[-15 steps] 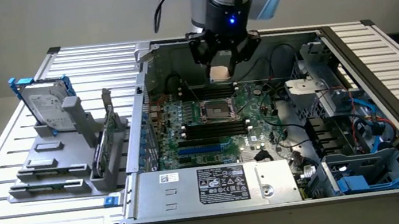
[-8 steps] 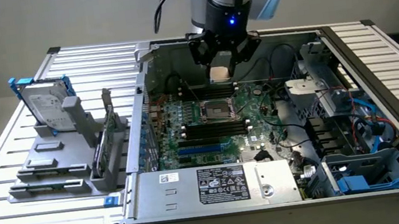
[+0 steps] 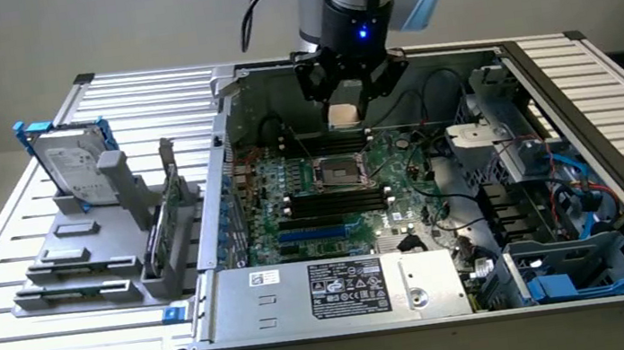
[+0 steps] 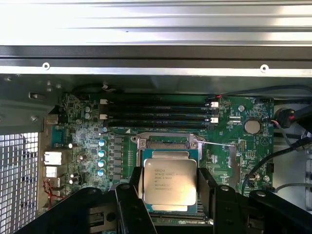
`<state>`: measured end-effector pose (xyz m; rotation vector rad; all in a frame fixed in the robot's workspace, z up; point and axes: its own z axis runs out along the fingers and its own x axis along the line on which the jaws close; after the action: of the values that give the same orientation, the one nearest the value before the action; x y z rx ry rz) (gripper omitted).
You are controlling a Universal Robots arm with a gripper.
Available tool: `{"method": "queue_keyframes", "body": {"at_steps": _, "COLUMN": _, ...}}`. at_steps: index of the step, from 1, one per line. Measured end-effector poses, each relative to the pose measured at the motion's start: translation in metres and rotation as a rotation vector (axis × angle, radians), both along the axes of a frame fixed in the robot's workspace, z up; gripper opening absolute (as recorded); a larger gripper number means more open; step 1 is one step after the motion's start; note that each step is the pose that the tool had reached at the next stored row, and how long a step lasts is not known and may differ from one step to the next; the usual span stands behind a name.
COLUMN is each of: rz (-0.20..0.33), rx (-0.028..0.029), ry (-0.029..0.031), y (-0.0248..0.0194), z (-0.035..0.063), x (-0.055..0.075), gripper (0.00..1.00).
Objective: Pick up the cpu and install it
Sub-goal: 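Place the cpu into insertion slot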
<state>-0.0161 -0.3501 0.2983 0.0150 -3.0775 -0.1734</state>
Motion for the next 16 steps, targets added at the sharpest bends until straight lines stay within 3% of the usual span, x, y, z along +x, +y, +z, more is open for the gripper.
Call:
{"method": "queue_keyframes", "body": {"at_steps": 6, "rz": -0.004, "rx": 0.0010, "ry": 0.0000, "y": 0.0000, "z": -0.0003, "x": 0.0000, "gripper": 0.55}}
{"method": "queue_keyframes", "body": {"at_steps": 16, "rz": -0.166, "rx": 0.0126, "ry": -0.0001, "y": 0.0000, "z": -0.0027, "x": 0.0000, "gripper": 0.55}}
